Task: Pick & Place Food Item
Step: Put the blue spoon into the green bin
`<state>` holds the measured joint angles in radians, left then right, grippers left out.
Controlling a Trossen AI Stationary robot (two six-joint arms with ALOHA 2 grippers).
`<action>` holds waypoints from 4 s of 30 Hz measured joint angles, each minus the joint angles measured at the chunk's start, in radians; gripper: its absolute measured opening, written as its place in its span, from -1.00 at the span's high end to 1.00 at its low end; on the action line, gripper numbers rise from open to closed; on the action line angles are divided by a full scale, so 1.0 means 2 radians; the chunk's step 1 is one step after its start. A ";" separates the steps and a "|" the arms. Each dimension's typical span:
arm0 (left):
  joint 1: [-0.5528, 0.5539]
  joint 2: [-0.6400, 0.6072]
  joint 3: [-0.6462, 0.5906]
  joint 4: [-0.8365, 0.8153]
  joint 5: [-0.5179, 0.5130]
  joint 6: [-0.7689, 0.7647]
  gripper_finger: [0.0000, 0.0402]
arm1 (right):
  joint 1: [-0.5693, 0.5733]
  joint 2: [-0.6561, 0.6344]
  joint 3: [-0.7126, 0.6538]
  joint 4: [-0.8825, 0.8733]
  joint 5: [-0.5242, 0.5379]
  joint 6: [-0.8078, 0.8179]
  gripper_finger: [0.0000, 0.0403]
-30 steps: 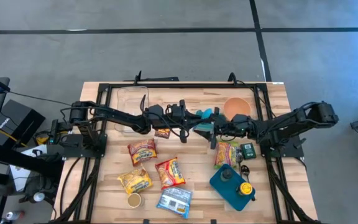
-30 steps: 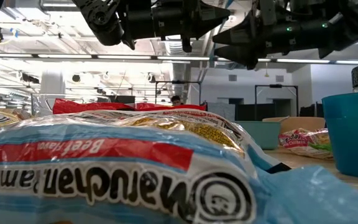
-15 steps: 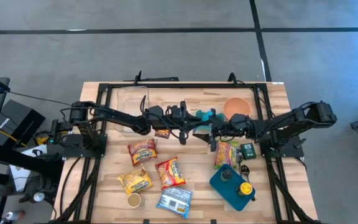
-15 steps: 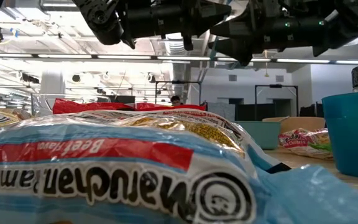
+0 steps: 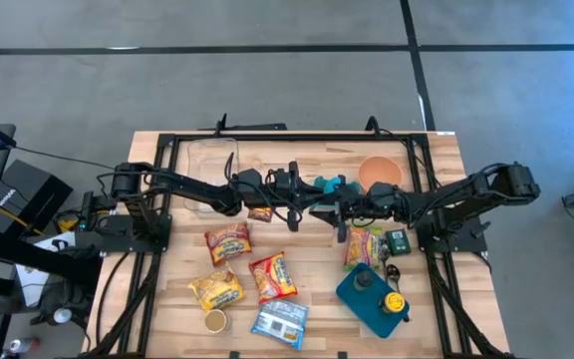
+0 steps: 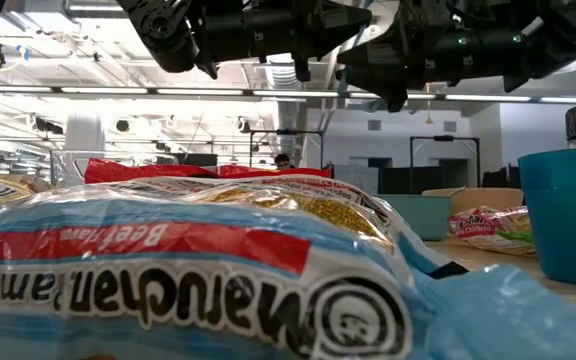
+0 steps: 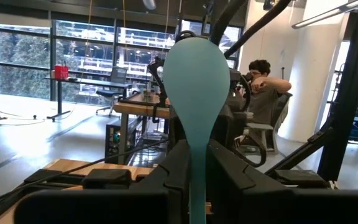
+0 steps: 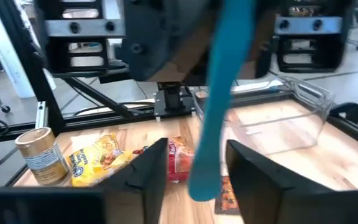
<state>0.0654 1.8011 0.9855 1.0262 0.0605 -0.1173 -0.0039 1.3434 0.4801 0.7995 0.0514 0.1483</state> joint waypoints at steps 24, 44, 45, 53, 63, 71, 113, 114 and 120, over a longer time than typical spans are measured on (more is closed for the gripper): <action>0.001 0.000 0.000 -0.004 -0.001 0.000 0.77 | -0.012 0.000 0.000 -0.003 -0.001 0.027 0.77; 0.010 -0.056 0.001 -0.136 0.011 -0.033 0.17 | -0.014 -0.028 0.000 -0.059 0.026 0.028 0.77; 0.010 -0.065 0.001 -0.151 0.011 -0.033 0.15 | -0.014 -0.034 0.000 -0.069 0.028 0.028 0.77; 0.010 -0.117 0.000 -0.273 0.010 -0.008 0.12 | -0.016 -0.089 0.000 -0.165 0.058 0.036 0.77; 0.010 -0.137 0.000 -0.363 0.006 -0.007 0.12 | -0.044 -0.165 0.000 -0.307 0.067 0.052 0.77; 0.009 -0.137 0.000 -0.385 0.005 -0.005 0.12 | -0.100 -0.174 0.062 -0.499 0.067 0.057 0.77; 0.009 -0.136 0.000 -0.394 0.005 -0.005 0.12 | -0.156 0.301 0.494 -1.117 0.010 0.000 0.76; 0.009 -0.136 0.000 -0.394 0.006 -0.005 0.12 | -0.156 0.308 0.499 -1.129 0.011 0.000 0.76; 0.009 -0.136 0.000 -0.393 0.006 -0.005 0.12 | -0.156 0.336 0.521 -1.146 0.012 -0.002 0.76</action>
<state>0.0834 1.5284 0.9855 0.2394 0.0715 -0.1280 -0.3157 2.0144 1.5212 -1.4933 0.0753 0.1439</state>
